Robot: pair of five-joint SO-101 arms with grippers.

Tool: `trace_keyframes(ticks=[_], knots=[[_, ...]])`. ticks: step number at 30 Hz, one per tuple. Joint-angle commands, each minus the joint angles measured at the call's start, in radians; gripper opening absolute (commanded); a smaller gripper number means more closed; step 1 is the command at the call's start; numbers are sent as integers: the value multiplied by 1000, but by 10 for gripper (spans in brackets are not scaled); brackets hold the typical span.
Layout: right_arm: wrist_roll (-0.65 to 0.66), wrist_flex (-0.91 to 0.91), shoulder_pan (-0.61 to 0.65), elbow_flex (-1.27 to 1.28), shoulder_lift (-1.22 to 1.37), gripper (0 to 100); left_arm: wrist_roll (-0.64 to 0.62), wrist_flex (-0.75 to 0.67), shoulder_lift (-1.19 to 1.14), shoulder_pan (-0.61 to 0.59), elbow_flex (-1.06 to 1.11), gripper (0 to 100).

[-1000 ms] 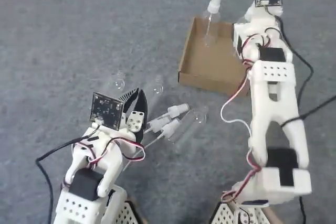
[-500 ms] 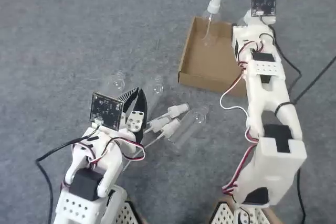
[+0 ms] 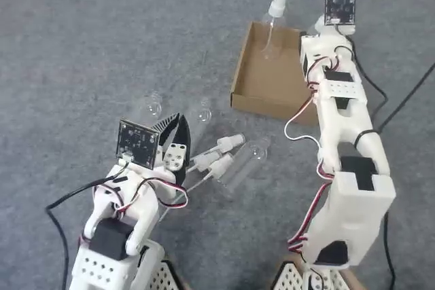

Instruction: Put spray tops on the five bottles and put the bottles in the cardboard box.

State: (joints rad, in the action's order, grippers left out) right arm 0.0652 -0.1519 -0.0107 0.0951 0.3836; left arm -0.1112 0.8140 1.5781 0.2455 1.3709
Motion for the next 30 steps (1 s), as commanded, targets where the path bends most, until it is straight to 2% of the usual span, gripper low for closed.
trace_keyframes(ticks=[1,8,14,30], knots=[[15,15,-4,-75,-19,6,8,-28,17,-5,-5,13],[61,7,-2,-97,12,6,8,-28,17,-5,-5,13],[77,-101,-2,-215,76,6,8,-28,17,-5,-5,13],[77,-107,1,-236,105,7,9,-29,17,-5,-5,13]])
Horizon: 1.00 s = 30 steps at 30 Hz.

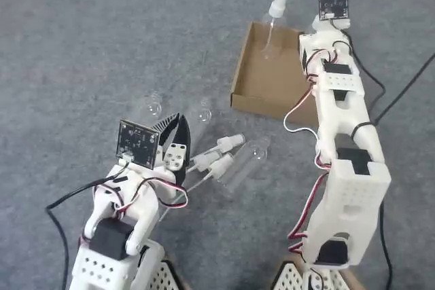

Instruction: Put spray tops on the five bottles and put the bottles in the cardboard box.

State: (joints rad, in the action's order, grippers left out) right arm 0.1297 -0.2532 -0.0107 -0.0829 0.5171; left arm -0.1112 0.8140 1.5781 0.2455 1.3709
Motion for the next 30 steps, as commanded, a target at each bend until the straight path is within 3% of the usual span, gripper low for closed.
trace_keyframes(ticks=[1,12,19,30], knots=[[12,-5,1,-58,-28,7,9,-29,17,-5,-5,13],[12,-5,1,-58,-30,8,9,-29,17,-5,-5,13],[12,-7,1,-57,-30,124,9,-29,17,-5,-5,13],[12,-7,1,-57,-30,128,9,-29,17,-5,-5,13]])
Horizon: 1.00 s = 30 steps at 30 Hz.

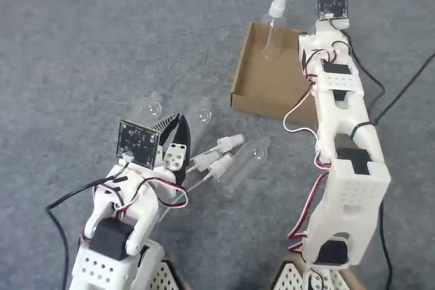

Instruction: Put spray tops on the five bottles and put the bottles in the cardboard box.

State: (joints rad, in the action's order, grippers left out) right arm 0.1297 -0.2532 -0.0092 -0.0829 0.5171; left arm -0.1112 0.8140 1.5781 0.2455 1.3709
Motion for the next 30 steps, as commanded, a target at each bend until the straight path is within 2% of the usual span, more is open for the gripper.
trace_keyframes(ticks=[1,13,20,30], knots=[[12,-7,-1,-57,-30,128,9,-29,17,-5,-5,13],[15,-7,21,-58,-31,129,9,-29,17,-5,-5,13],[12,-45,21,-63,-31,236,9,-29,17,-5,-5,13],[12,-68,19,-118,-47,243,9,-31,17,-5,-5,13]])
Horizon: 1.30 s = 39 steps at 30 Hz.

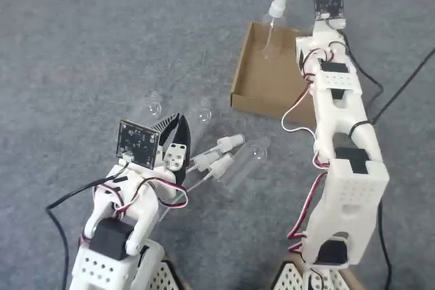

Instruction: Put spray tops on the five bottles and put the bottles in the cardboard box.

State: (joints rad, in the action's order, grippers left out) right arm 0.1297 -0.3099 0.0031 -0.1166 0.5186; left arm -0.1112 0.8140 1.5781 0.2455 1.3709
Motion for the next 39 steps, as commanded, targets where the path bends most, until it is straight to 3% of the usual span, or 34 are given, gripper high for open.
trace_keyframes(ticks=[1,16,25,27,32,35,39], knots=[[12,-31,7,-94,-64,243,9,-31,17,-5,-5,13],[12,-452,13,-236,-395,243,9,-31,17,-6,-5,13],[5,-1000,143,-235,-615,242,9,-31,17,-6,-5,13],[-75,-1129,197,-233,-636,242,9,-29,17,-6,-5,13],[-468,-1348,331,-204,-636,242,9,-29,17,-6,-7,13],[-580,-1328,410,-78,-639,242,9,-29,17,-6,-7,13],[-672,-1135,489,175,-642,241,9,-29,17,-6,-7,13]])
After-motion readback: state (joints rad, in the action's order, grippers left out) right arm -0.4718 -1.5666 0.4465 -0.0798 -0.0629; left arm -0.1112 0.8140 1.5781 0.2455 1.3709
